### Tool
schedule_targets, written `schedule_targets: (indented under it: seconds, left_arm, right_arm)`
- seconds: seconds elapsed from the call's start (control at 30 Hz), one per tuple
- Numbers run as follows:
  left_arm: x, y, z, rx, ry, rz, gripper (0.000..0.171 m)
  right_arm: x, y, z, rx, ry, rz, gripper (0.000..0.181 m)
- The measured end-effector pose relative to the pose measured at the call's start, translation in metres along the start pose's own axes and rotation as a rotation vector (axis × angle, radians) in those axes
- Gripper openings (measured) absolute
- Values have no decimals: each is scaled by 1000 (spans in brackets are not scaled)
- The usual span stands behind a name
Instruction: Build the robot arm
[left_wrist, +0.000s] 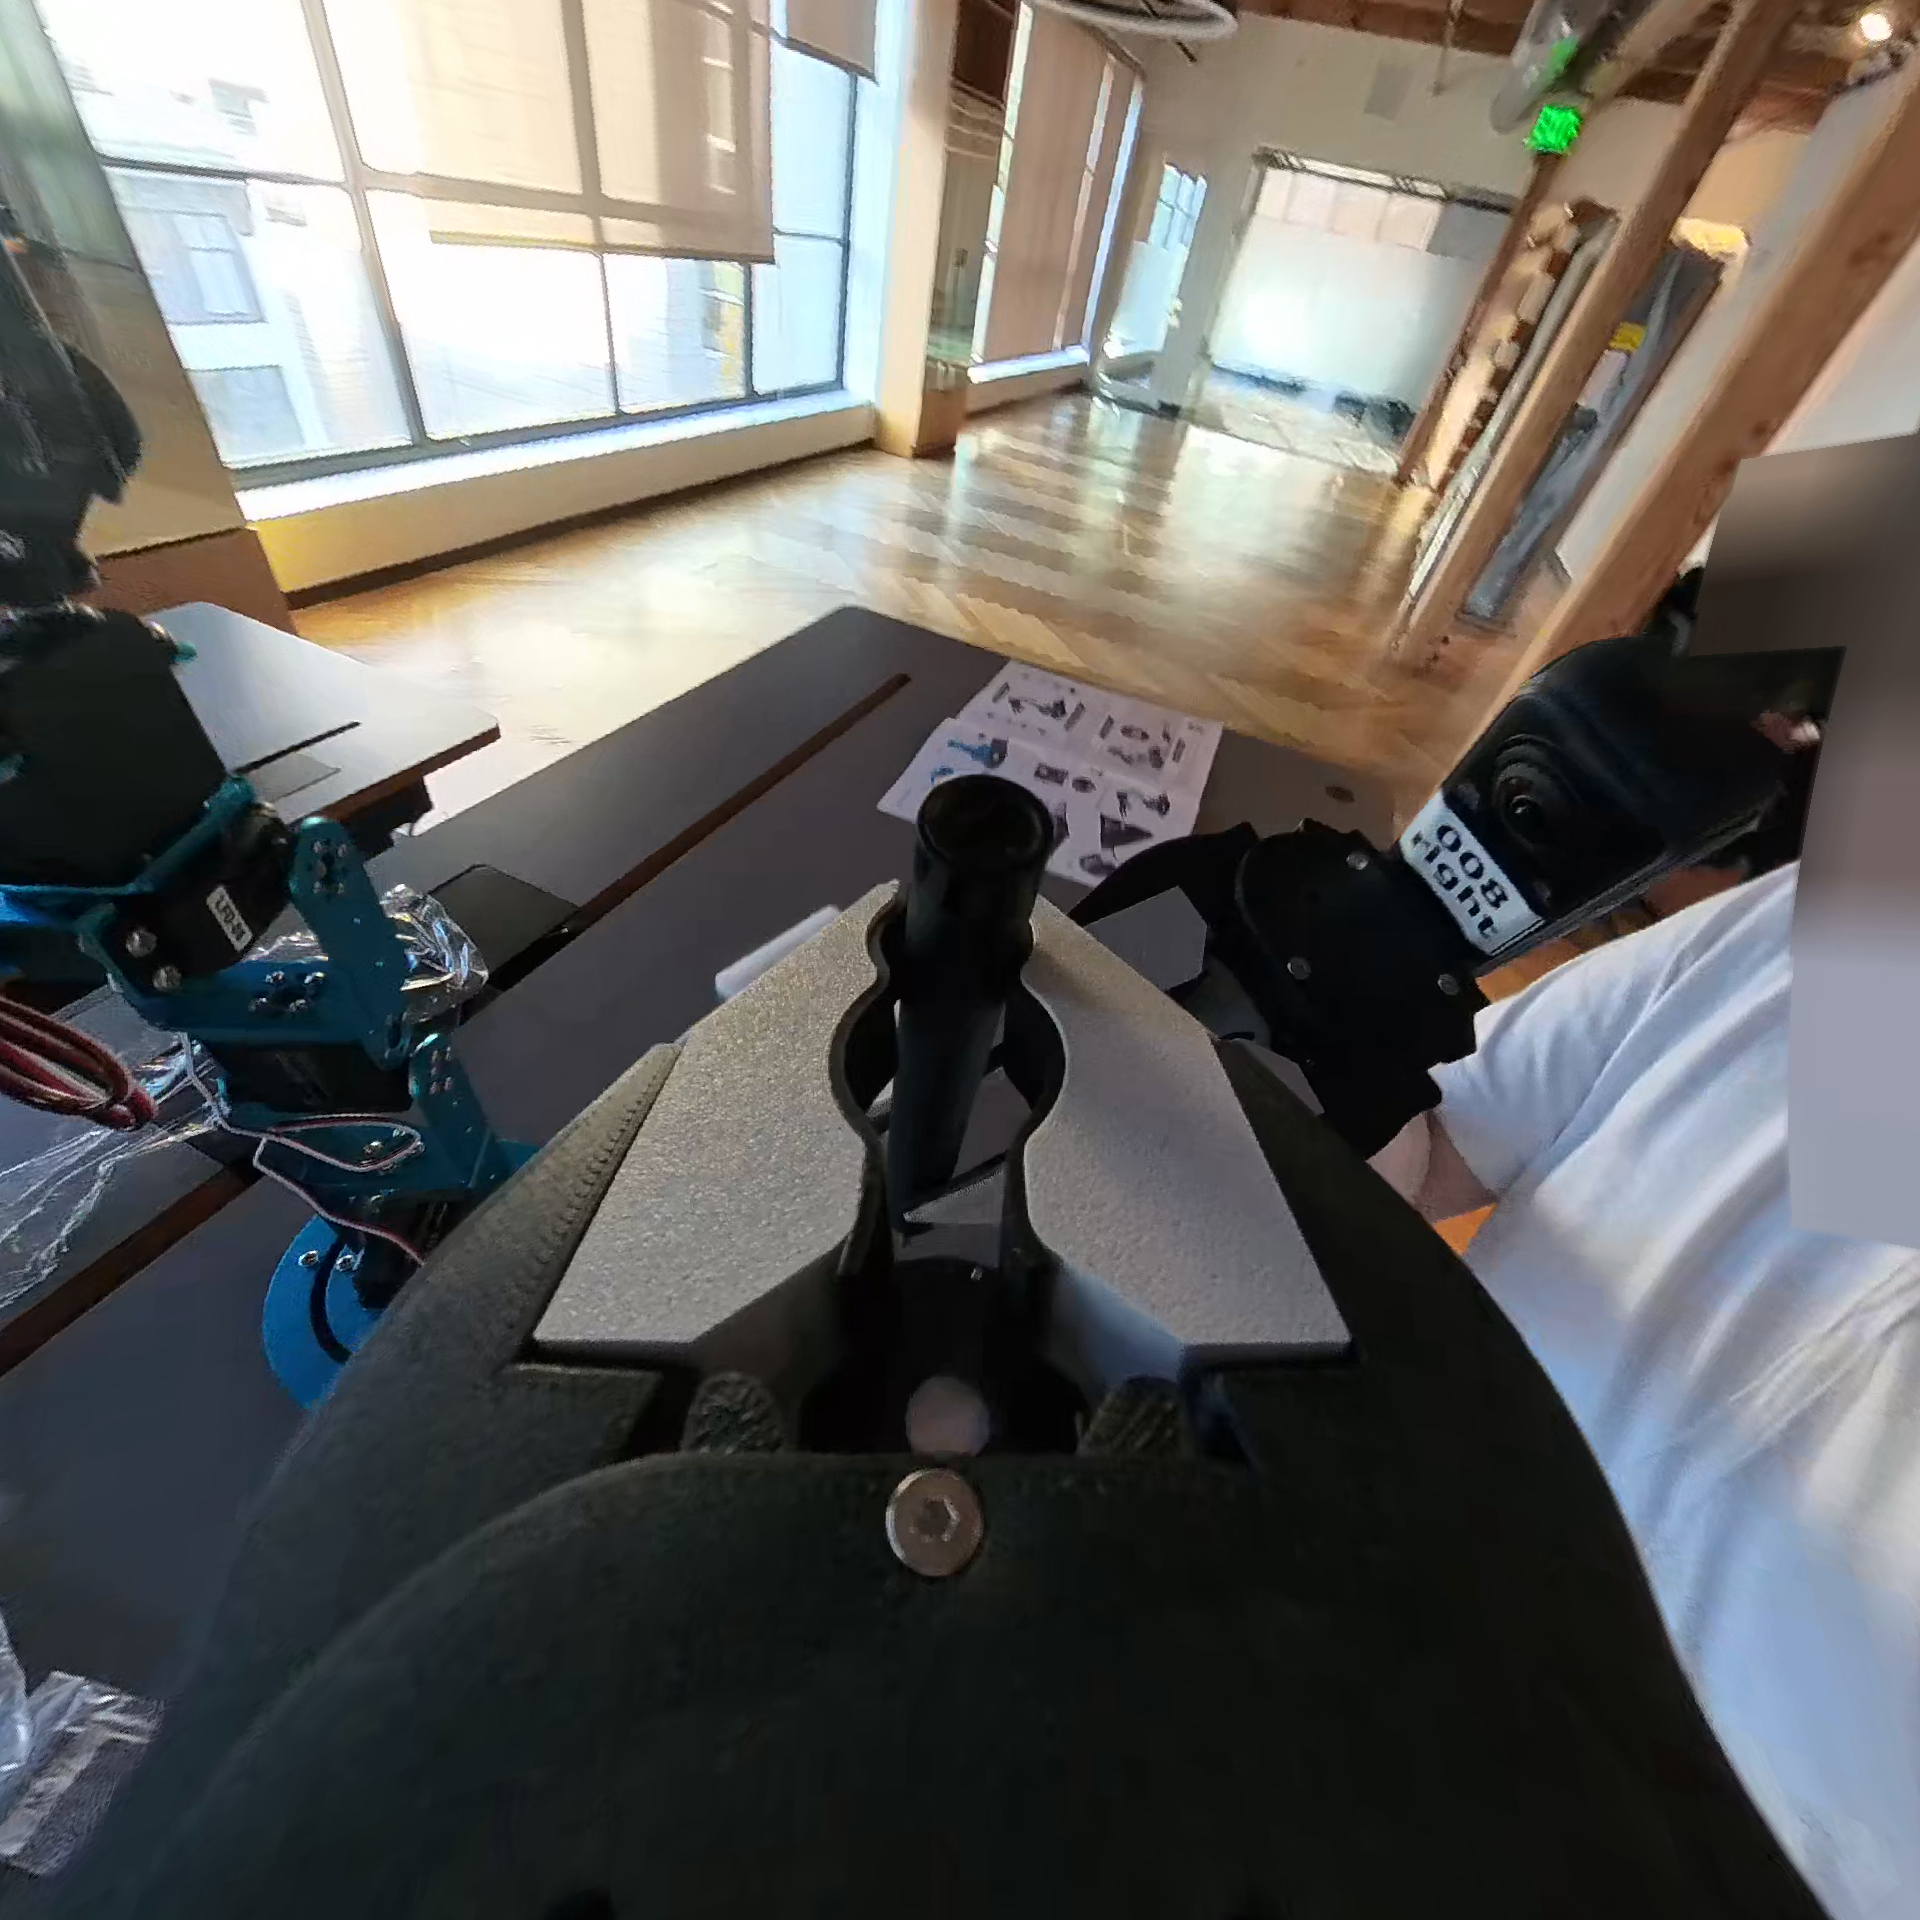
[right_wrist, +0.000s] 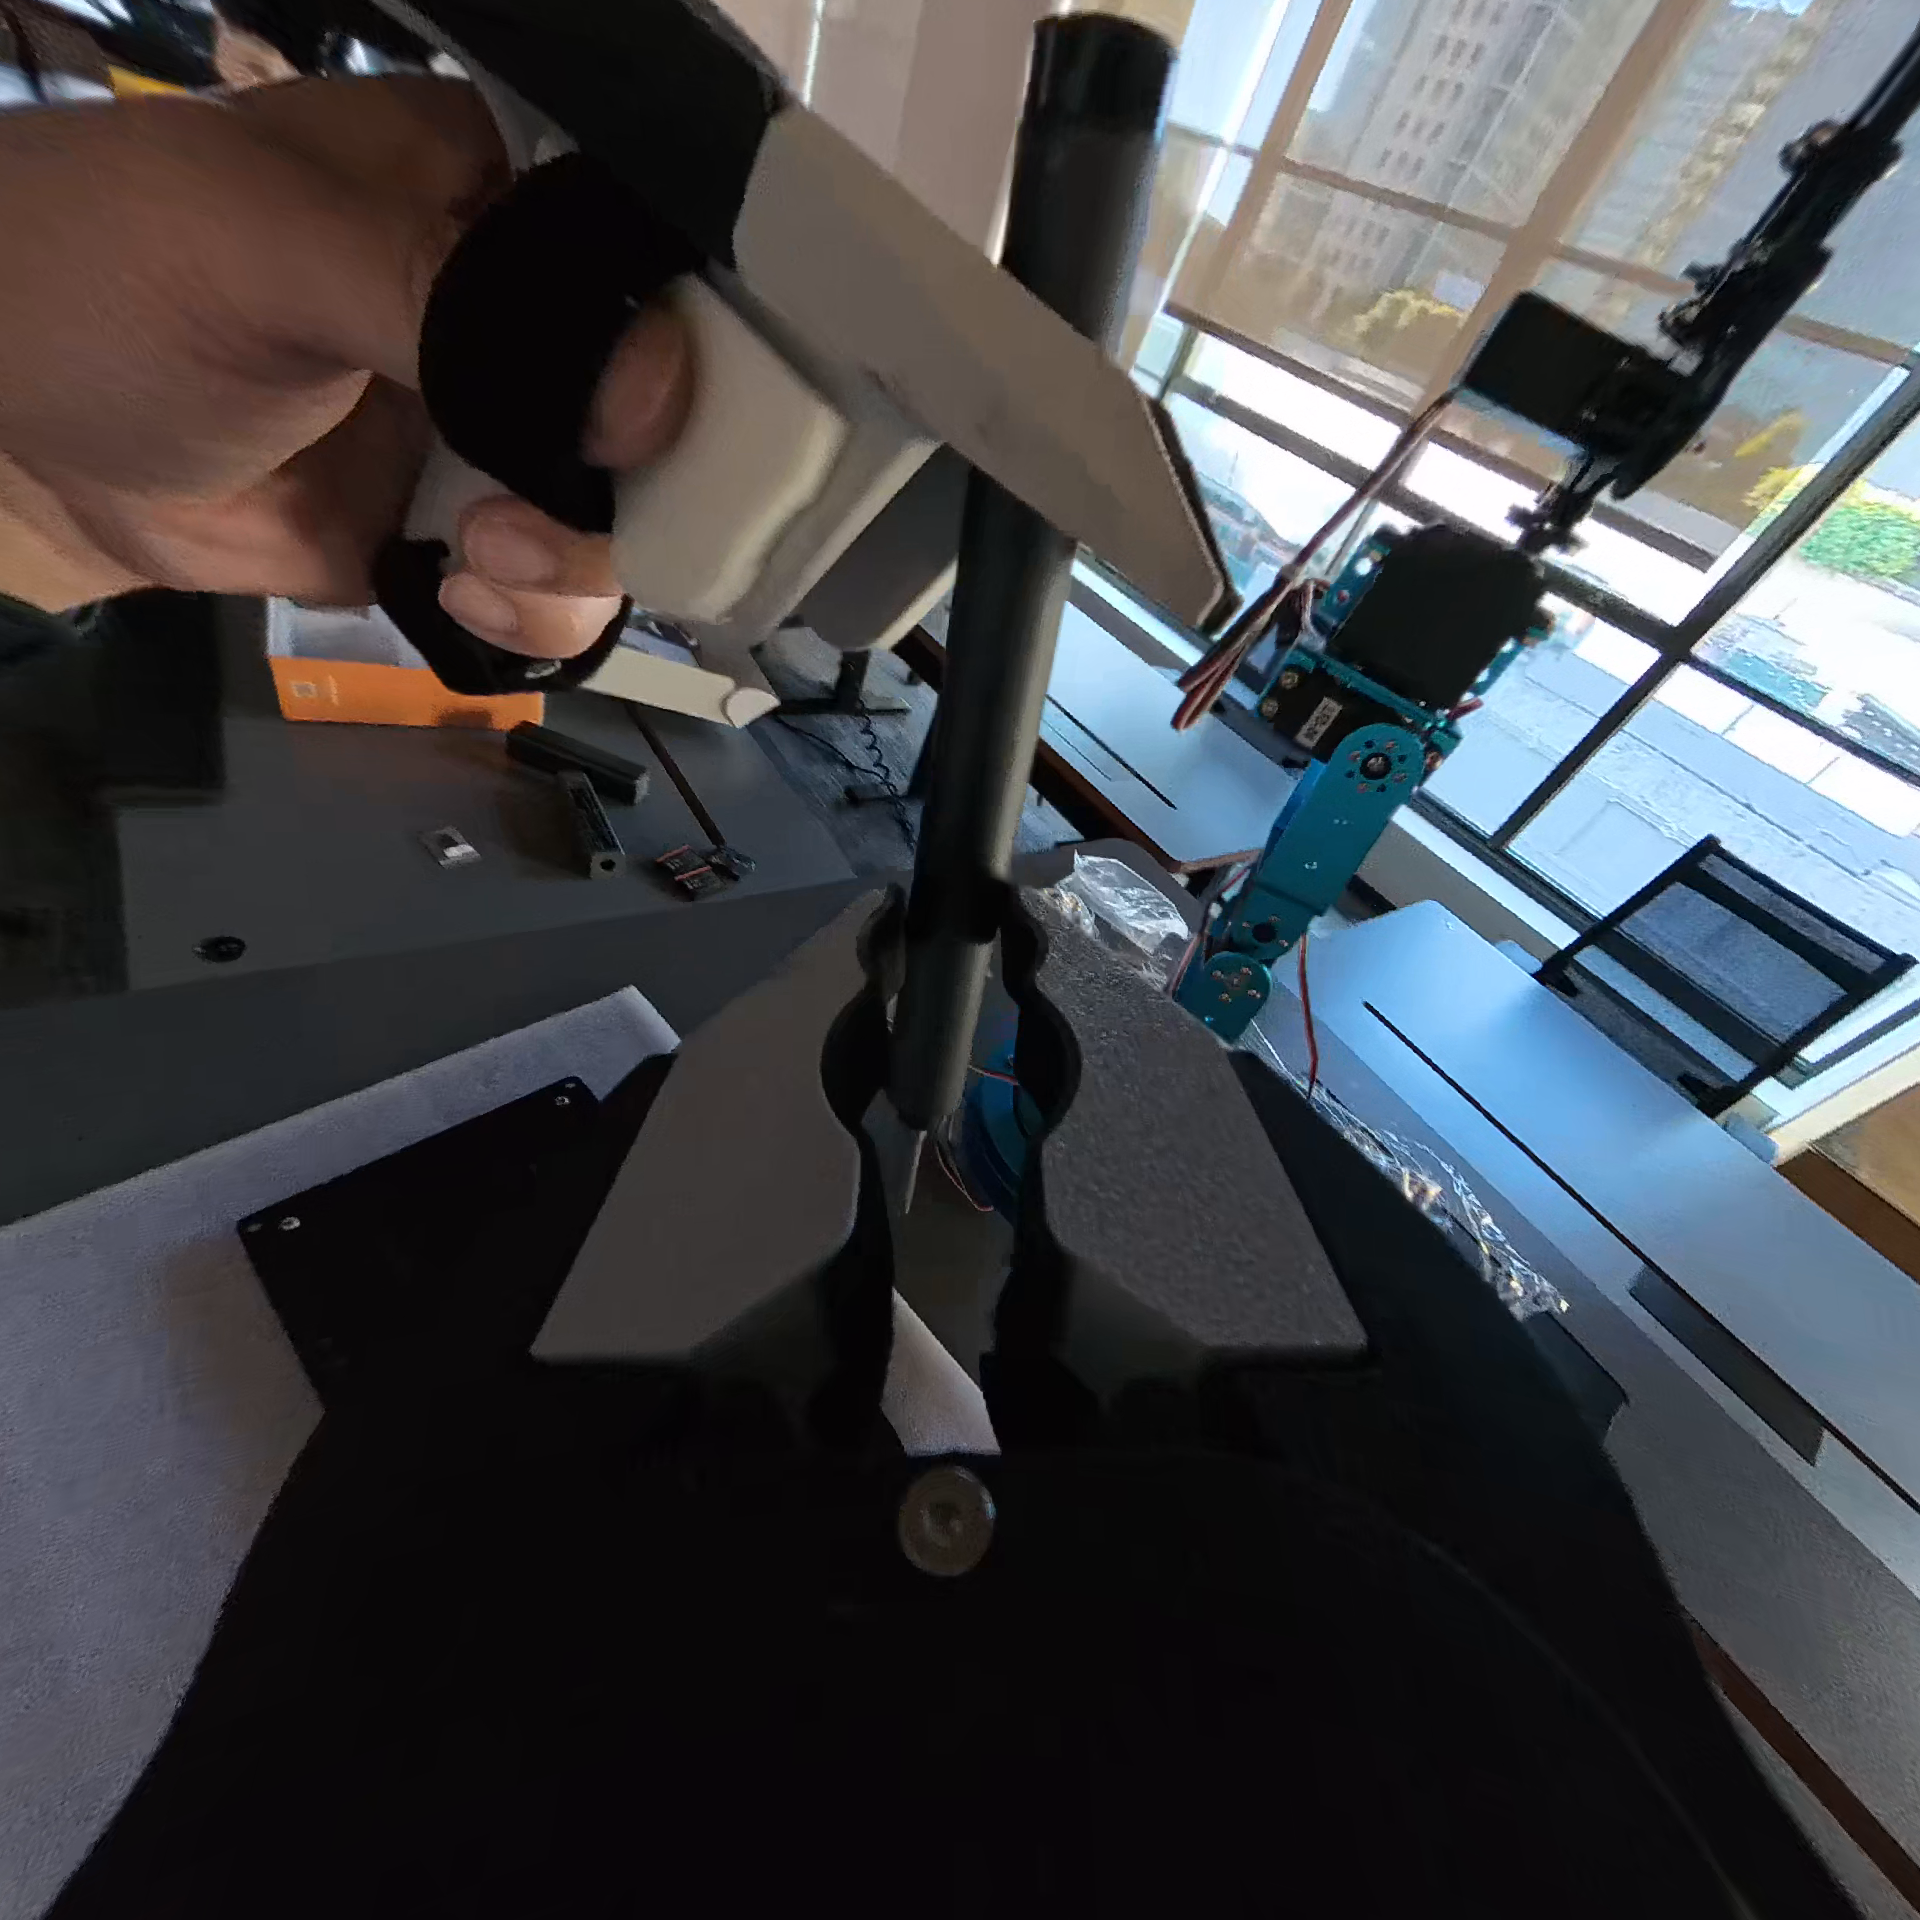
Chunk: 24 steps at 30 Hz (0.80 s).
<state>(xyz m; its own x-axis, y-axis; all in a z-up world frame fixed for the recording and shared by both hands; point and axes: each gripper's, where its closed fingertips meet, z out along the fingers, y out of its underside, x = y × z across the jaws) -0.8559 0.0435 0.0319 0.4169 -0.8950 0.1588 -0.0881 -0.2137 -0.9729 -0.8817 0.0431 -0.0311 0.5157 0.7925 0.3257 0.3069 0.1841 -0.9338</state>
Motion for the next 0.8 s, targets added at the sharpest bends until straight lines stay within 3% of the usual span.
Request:
schedule_targets:
  seconds: [0.63, 0.8]
  left_arm:
    - [19, -31, 20, -82, -199, -62, 12]
    - [15, -39, 26, -138, -303, -28, 11]
  right_arm:
    - [11, -29, -34, 148, -147, 97, 15]
    - [12, -39, -35, 276, -247, 79, 16]
